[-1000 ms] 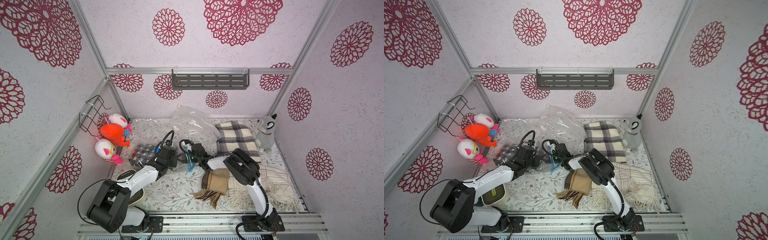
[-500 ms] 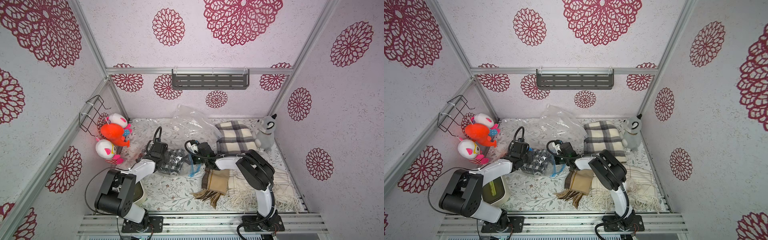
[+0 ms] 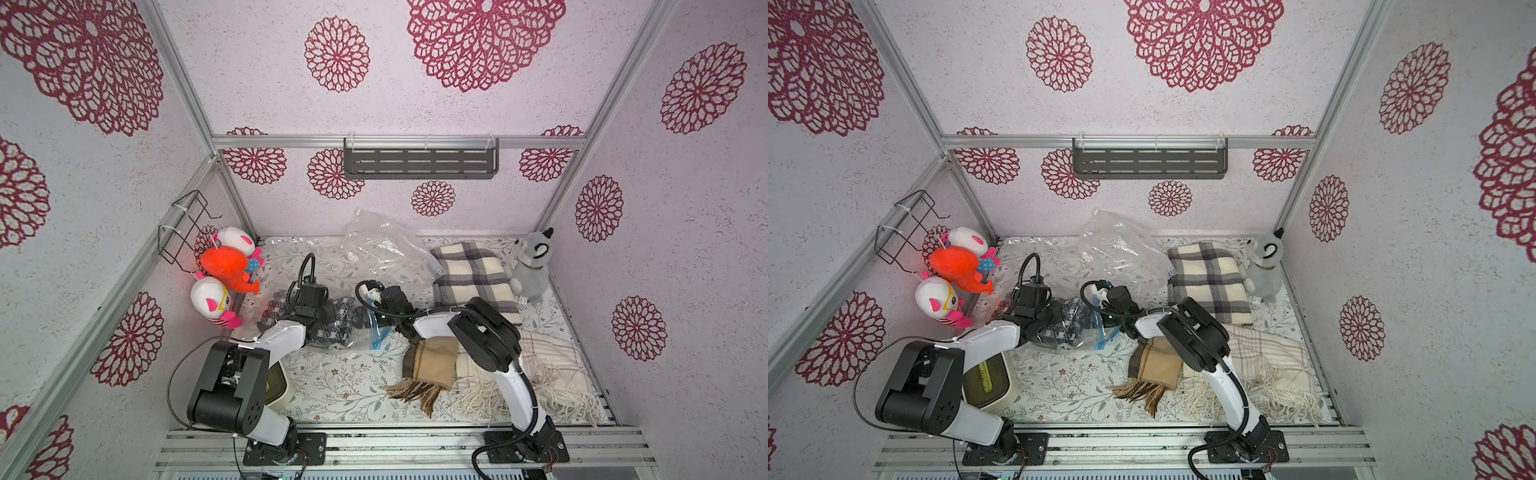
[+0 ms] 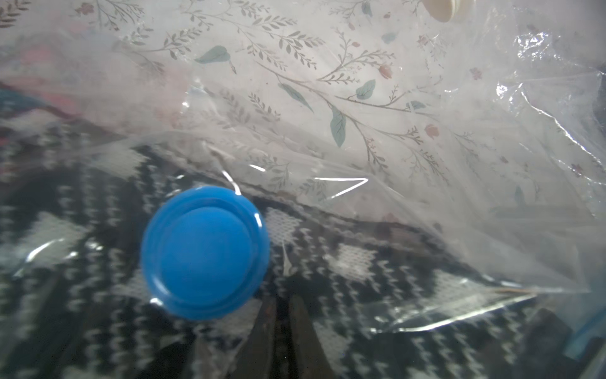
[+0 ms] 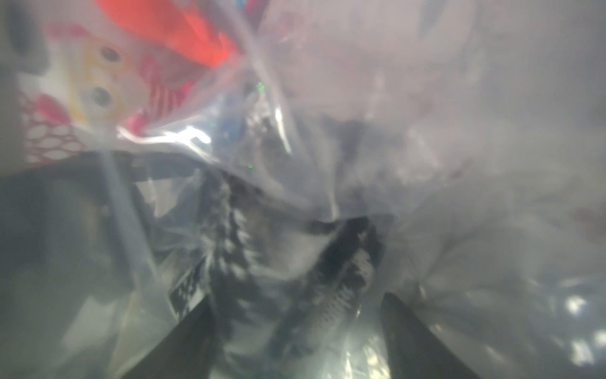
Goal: Take the scarf out of the vacuum bag
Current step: Take out the scarf from the vacuum bag.
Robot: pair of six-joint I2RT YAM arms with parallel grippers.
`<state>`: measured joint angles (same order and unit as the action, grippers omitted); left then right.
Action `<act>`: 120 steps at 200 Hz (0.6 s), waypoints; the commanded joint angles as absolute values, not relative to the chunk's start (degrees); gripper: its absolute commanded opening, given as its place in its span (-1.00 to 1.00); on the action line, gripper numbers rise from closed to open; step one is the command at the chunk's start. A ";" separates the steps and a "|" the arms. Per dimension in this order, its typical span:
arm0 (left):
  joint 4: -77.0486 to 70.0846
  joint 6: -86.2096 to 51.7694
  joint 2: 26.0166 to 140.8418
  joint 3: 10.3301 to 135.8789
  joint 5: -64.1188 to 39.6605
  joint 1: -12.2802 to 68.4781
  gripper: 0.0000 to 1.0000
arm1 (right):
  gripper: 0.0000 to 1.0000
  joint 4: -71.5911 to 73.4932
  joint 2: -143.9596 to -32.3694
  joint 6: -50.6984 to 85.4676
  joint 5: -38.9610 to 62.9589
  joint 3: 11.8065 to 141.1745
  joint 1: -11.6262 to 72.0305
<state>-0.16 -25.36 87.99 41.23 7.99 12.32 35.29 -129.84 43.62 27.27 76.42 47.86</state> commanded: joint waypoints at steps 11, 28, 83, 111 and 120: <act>1.40 -26.67 92.05 44.13 4.33 12.20 -0.75 | 0.56 44.13 -133.99 49.52 29.46 78.96 49.53; 2.72 -26.88 95.11 45.42 3.19 12.11 -0.91 | 0.56 45.24 -134.27 50.18 28.01 79.36 50.00; -1.11 -28.28 96.58 44.45 0.90 12.08 -1.00 | -0.34 48.15 -141.33 54.45 28.74 87.04 51.44; -1.85 -28.46 92.84 43.44 -1.09 12.12 -1.00 | -1.00 50.37 -139.35 54.12 28.30 83.98 50.60; -1.85 -28.25 90.34 43.12 -1.83 12.21 -1.00 | -1.00 49.41 -137.35 52.51 26.59 81.56 50.14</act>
